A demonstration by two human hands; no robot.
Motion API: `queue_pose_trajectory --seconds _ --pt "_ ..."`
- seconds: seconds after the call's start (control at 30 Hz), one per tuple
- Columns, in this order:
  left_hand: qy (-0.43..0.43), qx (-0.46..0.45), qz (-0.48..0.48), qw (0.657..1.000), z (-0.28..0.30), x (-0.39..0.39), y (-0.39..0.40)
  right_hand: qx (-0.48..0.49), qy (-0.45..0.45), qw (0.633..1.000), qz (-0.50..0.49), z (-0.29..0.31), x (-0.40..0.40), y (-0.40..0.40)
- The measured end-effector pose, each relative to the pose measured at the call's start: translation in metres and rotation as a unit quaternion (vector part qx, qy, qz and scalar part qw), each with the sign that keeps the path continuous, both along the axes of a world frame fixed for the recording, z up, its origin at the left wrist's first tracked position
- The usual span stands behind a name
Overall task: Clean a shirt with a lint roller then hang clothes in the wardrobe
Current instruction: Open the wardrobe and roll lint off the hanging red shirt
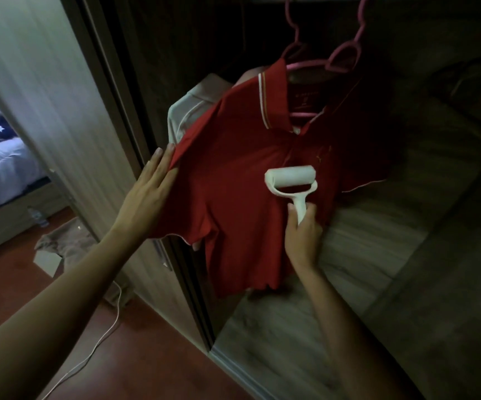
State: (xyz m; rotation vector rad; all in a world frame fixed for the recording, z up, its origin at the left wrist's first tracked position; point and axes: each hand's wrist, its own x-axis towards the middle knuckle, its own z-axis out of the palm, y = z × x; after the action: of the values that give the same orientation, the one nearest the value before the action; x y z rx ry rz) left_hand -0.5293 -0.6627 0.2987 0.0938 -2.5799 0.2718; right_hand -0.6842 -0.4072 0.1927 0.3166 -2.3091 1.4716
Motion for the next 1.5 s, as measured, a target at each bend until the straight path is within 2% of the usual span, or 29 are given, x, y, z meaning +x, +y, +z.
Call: queue_pose_trajectory --seconds 0.07,0.17,0.27,0.47,0.7,0.83,1.07,1.2,1.5 --pt "-0.007 -0.013 0.004 1.0 0.0 0.0 0.0 0.072 -0.059 0.995 0.02 -0.024 0.001 -0.001" --pt "-0.015 0.001 -0.007 1.0 0.0 0.001 0.0 0.196 -0.204 0.957 0.061 -0.074 0.015 0.006" --pt "-0.012 -0.006 -0.032 0.999 -0.001 0.003 -0.001 0.213 -0.243 0.944 0.062 -0.096 0.039 0.015" --pt "0.009 0.02 -0.101 0.995 -0.01 0.009 0.005 0.194 -0.196 0.961 0.017 -0.069 0.053 0.016" --pt "-0.001 0.116 -0.204 0.972 -0.028 0.011 0.03 0.159 -0.135 0.977 -0.047 -0.027 0.089 0.043" --pt "-0.008 0.202 -0.241 0.949 -0.036 0.009 0.047 0.146 -0.115 0.977 -0.104 -0.007 0.125 0.068" --pt "-0.006 0.234 -0.3 0.925 -0.038 0.017 0.113 0.12 -0.066 0.97 -0.2 0.034 0.219 0.114" --pt "-0.034 0.218 -0.351 0.91 -0.043 0.035 0.173 0.126 -0.064 0.951 -0.274 0.035 0.286 0.147" --pt "-0.106 0.202 -0.502 0.834 -0.063 0.109 0.327 0.167 -0.124 0.878 -0.431 0.021 0.431 0.243"
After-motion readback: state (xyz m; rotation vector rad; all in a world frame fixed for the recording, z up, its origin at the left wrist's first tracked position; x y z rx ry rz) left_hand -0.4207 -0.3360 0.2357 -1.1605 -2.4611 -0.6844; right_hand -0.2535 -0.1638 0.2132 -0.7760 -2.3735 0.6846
